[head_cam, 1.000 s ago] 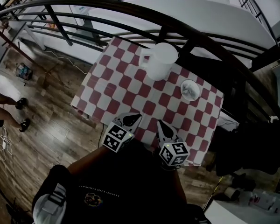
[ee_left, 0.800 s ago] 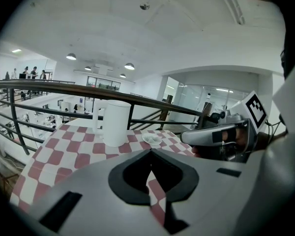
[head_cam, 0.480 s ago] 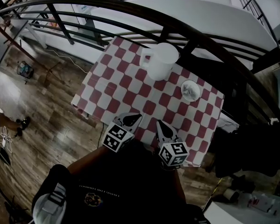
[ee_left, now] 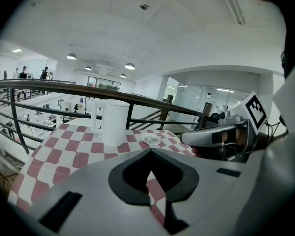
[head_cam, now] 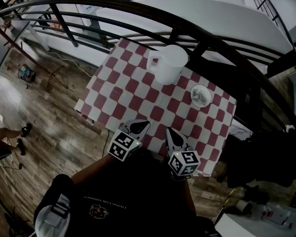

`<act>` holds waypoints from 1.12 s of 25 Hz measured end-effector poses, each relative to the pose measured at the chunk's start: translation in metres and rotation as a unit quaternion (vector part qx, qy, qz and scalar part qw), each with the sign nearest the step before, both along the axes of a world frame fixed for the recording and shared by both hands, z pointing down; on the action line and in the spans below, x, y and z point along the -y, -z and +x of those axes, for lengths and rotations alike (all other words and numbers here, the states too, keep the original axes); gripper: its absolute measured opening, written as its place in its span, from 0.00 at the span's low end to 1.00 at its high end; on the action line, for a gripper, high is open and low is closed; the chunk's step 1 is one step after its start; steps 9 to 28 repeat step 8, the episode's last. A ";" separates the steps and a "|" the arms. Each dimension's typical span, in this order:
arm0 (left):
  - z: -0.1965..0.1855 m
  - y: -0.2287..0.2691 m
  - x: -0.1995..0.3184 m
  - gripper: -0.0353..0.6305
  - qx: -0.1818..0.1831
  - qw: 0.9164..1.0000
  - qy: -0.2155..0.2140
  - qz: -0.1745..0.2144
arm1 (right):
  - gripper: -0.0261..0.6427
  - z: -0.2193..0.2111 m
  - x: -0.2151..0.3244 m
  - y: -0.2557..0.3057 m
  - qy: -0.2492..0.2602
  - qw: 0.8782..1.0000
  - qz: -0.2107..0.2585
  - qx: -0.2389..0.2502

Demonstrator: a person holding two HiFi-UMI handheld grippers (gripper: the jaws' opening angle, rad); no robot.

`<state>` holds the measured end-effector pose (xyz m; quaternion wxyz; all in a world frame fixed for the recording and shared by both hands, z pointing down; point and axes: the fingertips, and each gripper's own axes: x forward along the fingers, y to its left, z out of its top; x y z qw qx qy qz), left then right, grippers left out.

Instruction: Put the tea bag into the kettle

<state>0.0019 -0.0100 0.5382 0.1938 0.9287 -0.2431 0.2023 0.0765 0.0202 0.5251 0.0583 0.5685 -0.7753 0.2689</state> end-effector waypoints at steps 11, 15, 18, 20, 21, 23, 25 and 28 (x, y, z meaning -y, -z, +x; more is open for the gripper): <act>0.004 0.002 -0.002 0.06 0.000 1.000 -0.002 0.000 | 0.06 0.004 -0.002 -0.001 -0.002 1.000 -0.003 0.003; 0.004 0.002 -0.002 0.06 0.000 1.000 -0.002 0.000 | 0.06 0.004 -0.002 -0.001 -0.002 1.000 -0.003 0.003; 0.004 0.002 -0.002 0.06 0.000 1.000 -0.002 0.000 | 0.06 0.004 -0.002 -0.001 -0.002 1.000 -0.003 0.003; 0.004 0.002 -0.002 0.06 0.000 1.000 -0.002 0.000 | 0.06 0.004 -0.002 -0.001 -0.002 1.000 -0.003 0.003; 0.004 0.002 -0.002 0.06 0.000 1.000 -0.002 0.000 | 0.06 0.004 -0.002 -0.001 -0.002 1.000 -0.003 0.003; 0.004 0.002 -0.002 0.06 0.000 1.000 -0.002 0.000 | 0.06 0.004 -0.002 -0.001 -0.002 1.000 -0.003 0.003; 0.004 0.002 -0.002 0.06 0.000 1.000 -0.002 0.000 | 0.06 0.004 -0.002 -0.001 -0.002 1.000 -0.003 0.003; 0.004 0.002 -0.002 0.06 0.000 1.000 -0.002 0.000 | 0.06 0.004 -0.002 -0.001 -0.002 1.000 -0.003 0.003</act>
